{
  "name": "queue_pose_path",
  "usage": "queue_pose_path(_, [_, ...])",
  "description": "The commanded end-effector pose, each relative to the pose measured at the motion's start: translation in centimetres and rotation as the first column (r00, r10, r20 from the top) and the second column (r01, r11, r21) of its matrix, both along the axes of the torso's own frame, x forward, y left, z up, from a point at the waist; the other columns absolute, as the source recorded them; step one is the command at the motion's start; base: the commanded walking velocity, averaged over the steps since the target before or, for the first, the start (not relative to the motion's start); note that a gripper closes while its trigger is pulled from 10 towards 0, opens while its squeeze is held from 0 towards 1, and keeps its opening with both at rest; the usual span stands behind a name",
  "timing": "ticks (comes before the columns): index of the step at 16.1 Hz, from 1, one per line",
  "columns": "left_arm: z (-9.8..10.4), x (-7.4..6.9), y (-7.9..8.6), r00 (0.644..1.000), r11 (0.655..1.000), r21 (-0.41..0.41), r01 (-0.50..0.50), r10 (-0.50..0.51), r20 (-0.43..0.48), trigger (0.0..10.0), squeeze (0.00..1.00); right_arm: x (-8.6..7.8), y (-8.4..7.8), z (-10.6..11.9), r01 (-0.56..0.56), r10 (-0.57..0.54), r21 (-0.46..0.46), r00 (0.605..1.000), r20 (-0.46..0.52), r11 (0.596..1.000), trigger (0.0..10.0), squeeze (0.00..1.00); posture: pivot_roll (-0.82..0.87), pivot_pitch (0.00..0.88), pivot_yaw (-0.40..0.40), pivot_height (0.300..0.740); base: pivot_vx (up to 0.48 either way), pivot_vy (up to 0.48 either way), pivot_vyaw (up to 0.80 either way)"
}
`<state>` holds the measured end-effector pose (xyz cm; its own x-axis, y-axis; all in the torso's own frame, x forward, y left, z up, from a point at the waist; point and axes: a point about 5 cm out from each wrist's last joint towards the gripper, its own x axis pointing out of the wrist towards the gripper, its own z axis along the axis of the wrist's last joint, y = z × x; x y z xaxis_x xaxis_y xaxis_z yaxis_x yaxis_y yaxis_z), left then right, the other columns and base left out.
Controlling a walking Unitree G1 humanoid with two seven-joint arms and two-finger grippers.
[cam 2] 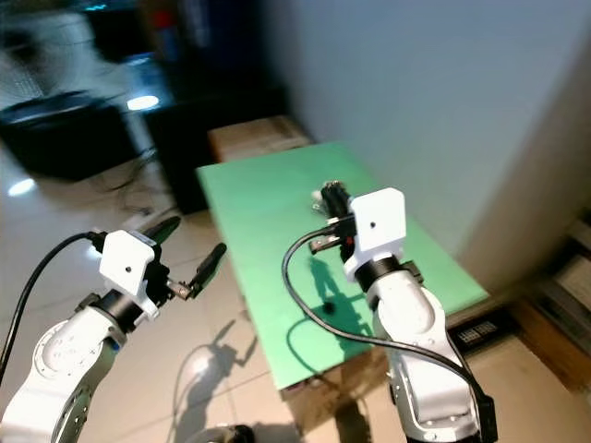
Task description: Hang keys on a hook
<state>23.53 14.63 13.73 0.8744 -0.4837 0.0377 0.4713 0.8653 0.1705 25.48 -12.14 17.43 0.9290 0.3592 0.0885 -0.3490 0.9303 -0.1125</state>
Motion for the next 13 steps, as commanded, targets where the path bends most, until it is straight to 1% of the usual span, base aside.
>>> queue_pose_path(1, [0.4, -0.1, 0.2, 1.000, 1.000, 0.014, -0.011, 0.011, 0.025, 10.0, 0.19, -0.2, 0.5, -0.1, -0.034, 0.034, -0.003, 0.999, -0.012, 0.999, 10.0, 0.00, -0.02, 0.000, 0.039, 0.740, 0.000, 0.000, 0.80])
queue_pose_path(3, [0.4, -0.4, 0.0, 0.999, 1.000, 0.019, -0.009, 0.008, 0.031, 10.0, 0.19, -0.4, 0.9, -0.6, -0.067, 0.066, -0.006, 0.997, -0.035, 0.998, 10.0, 0.00, -0.02, 0.000, 0.038, 0.740, 0.000, 0.000, 0.80])
queue_pose_path(4, [0.5, -0.3, -0.1, 0.999, 1.000, 0.023, -0.011, 0.010, 0.036, 10.0, 0.19, -0.4, 1.0, -0.8, -0.070, 0.070, -0.006, 0.997, -0.044, 0.998, 10.0, 0.00, -0.01, 0.000, 0.036, 0.740, 0.000, 0.000, 0.80])
queue_pose_path(5, [0.7, 0.0, -0.3, 0.998, 0.999, 0.026, -0.024, 0.023, 0.053, 10.0, 0.19, -0.4, 0.9, -1.5, -0.071, 0.070, -0.017, 0.995, -0.070, 0.997, 10.0, 0.00, -0.01, 0.000, 0.034, 0.740, 0.000, 0.000, 0.80])
queue_pose_path(8, [0.7, 0.2, -0.8, 0.998, 0.999, 0.025, -0.027, 0.026, 0.055, 10.0, 0.19, -0.5, 0.8, -2.2, -0.056, 0.055, -0.015, 0.994, -0.093, 0.998, 10.0, 0.00, -0.01, 0.000, 0.038, 0.740, 0.000, 0.000, 0.80])
queue_pose_path(9, [0.7, 0.2, -1.4, 0.999, 1.000, 0.027, 0.004, -0.005, 0.040, 10.0, 0.18, -0.7, 0.5, -2.8, -0.036, 0.034, -0.012, 0.993, -0.110, 0.999, 10.0, 0.00, -0.02, 0.000, 0.043, 0.740, 0.000, 0.000, 0.80])
queue_pose_path(11, [0.7, 0.3, -1.7, 0.999, 1.000, 0.024, 0.013, -0.014, 0.035, 10.0, 0.16, -0.8, 0.3, -3.2, -0.027, 0.026, -0.005, 0.992, -0.126, 1.000, 10.0, 0.00, -0.02, 0.000, 0.041, 0.740, 0.000, 0.000, 0.80])
queue_pose_path(12, [0.7, 0.3, -2.0, 0.999, 1.000, 0.011, 0.024, -0.024, 0.030, 10.0, 0.00, -0.9, 0.3, -3.5, -0.026, 0.025, -0.007, 0.990, -0.135, 1.000, 10.0, 0.00, -0.02, 0.000, 0.041, 0.740, 0.000, 0.000, 0.80])
queue_pose_path(13, [0.6, 0.4, -2.1, 0.999, 1.000, 0.019, 0.013, -0.014, 0.036, 10.0, 0.00, -0.9, 0.3, -3.8, -0.033, 0.030, -0.017, 0.989, -0.143, 0.999, 10.0, 0.00, -0.02, 0.000, 0.041, 0.740, 0.000, 0.000, 0.80])
